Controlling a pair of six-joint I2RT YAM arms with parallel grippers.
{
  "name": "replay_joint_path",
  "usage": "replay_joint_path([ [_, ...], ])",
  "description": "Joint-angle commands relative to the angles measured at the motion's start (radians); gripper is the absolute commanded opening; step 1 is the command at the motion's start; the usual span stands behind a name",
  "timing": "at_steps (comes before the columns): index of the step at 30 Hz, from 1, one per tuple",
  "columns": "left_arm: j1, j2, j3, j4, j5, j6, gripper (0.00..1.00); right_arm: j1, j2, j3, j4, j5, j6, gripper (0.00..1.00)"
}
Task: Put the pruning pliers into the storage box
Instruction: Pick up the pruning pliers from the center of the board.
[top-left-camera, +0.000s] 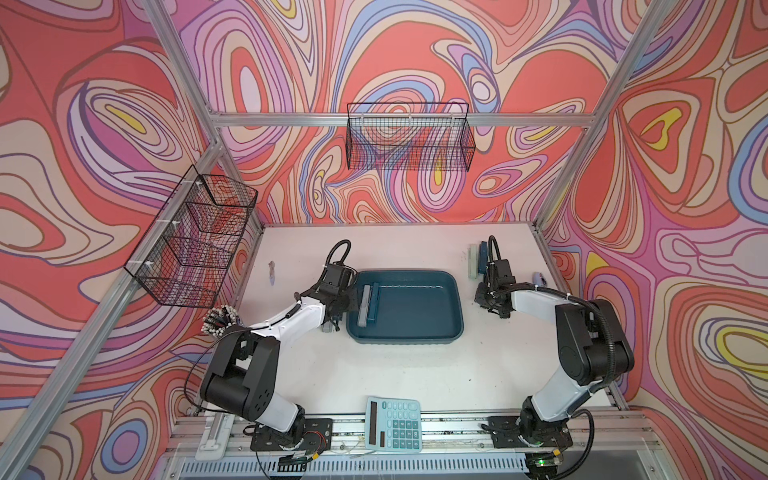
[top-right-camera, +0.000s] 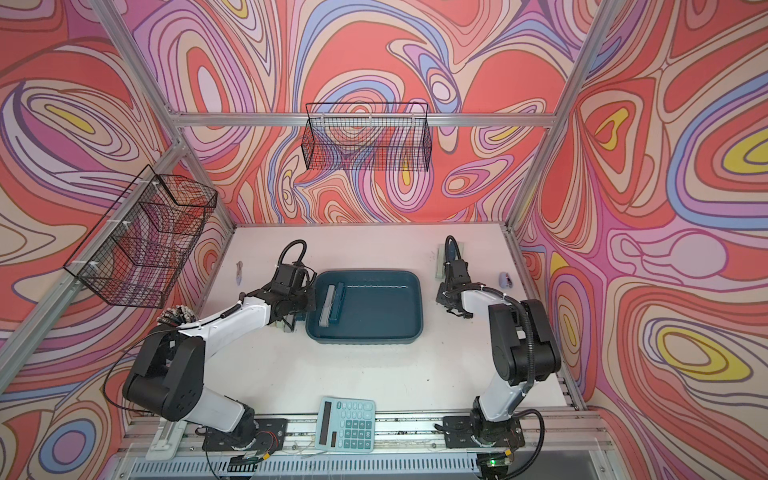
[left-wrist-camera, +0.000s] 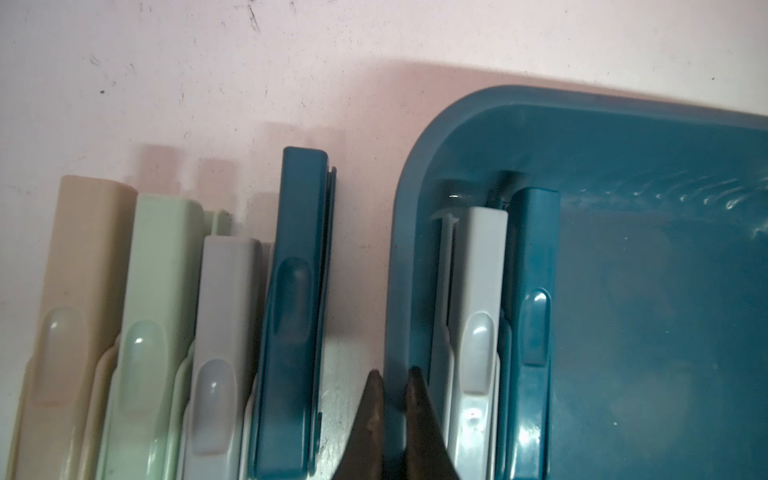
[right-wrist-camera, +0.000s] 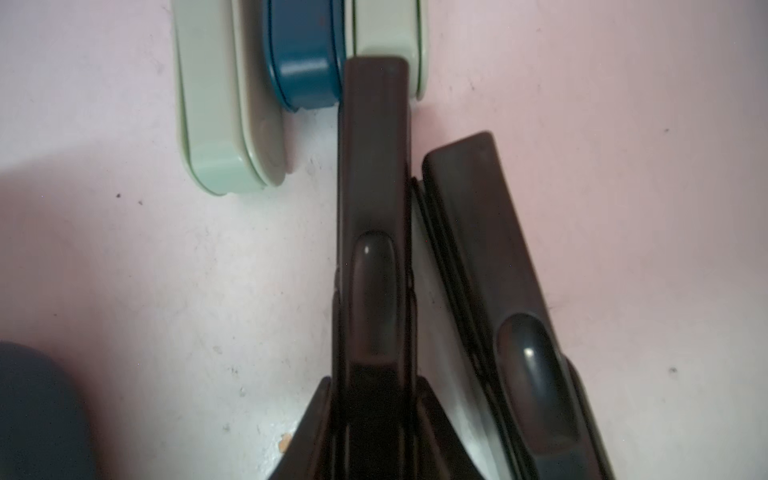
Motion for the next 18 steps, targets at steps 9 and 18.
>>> replay_joint_path([
  [9,0.006,0.026,0.011,-0.079,0.002,0.008,0.03,-0.002,-0.153,-0.017,-0.020,-0.046,0.024,0.25],
  [18,0.006,0.030,0.013,-0.070,0.020,-0.008,0.04,0.066,-0.302,-0.020,-0.095,-0.058,0.080,0.24],
])
